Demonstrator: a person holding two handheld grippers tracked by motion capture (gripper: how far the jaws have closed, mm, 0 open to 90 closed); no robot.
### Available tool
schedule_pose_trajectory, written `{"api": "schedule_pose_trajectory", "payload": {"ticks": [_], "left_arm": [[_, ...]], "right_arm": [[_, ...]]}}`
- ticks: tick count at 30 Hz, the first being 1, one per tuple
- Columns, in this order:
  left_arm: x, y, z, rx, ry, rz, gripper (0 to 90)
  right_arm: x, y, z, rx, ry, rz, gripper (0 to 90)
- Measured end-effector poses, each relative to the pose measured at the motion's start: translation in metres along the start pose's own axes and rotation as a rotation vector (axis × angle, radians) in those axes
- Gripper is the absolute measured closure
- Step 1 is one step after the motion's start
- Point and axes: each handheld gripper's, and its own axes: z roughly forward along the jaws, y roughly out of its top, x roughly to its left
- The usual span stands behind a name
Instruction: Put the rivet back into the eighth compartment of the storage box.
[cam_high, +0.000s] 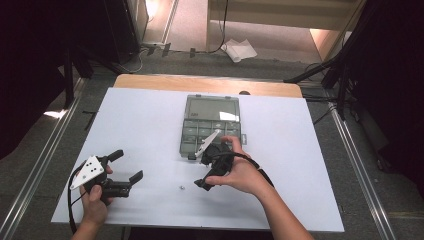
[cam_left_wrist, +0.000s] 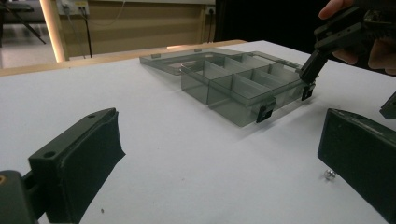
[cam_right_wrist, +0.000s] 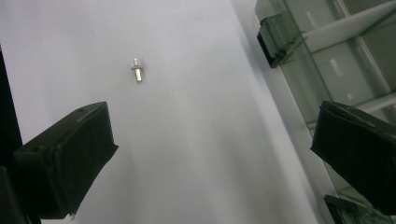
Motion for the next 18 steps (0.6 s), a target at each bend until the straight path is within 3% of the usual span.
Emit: {"api": "schedule_pose_trajectory", "payload": {"ticks": [12,18], "left_arm": [[0.0,0.0,0.0,-0.002,-0.001,0.001,0.0],[0.0,0.0,0.0,-0.001,0.0,0.0,0.0]], "right_arm": [[0.013,0.009,0.01,0.004,0.018,-0.03,6.3],[0.018,0.013,0.014,0.001,0.025,-0.037,14.3]]}}
